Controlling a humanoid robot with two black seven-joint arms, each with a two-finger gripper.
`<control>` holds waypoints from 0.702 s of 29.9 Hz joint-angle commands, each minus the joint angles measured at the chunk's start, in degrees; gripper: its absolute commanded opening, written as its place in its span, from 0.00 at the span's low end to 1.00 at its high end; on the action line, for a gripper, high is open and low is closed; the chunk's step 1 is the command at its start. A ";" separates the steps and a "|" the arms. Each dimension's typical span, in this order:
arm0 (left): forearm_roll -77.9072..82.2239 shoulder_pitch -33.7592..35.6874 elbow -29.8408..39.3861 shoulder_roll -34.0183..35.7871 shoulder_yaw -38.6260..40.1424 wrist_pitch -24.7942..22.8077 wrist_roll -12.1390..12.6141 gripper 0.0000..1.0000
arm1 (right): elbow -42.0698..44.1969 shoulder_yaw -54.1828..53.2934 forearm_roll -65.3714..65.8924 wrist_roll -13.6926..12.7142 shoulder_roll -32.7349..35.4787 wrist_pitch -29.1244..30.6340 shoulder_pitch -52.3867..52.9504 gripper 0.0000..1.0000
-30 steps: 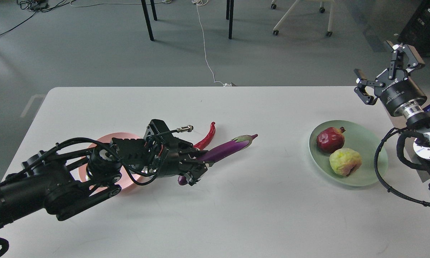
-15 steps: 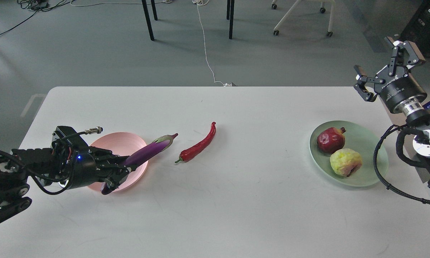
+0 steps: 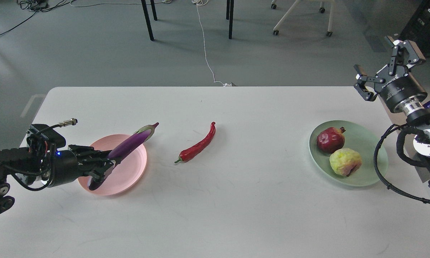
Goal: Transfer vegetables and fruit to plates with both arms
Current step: 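Lift the eggplant onto the pink plate and open the left gripper, then reach the left gripper to the red chili pepper and grasp it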
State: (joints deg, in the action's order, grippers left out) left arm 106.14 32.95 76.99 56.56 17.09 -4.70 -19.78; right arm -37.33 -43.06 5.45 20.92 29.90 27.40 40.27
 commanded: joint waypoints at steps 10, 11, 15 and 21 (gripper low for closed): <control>-0.49 -2.36 -0.34 0.13 -0.12 0.83 0.36 0.65 | -0.03 0.16 0.08 0.00 -0.37 -0.07 0.08 0.99; -0.50 -2.28 -0.34 0.21 -0.04 0.83 0.27 0.68 | -0.03 0.16 0.00 0.00 -0.28 -0.07 0.08 0.99; -0.06 -0.44 -0.43 0.22 0.49 0.57 0.27 0.72 | -0.03 -0.01 0.00 0.00 -0.20 0.02 0.08 0.99; 0.38 11.25 -0.87 -8.64 -0.21 -1.71 0.88 0.72 | -0.11 -0.01 0.00 0.00 -0.55 -0.07 0.08 0.99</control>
State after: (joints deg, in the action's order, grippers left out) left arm 106.42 39.37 76.57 53.71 17.27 -4.82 -19.25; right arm -37.37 -43.07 5.45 20.92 29.56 27.37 40.34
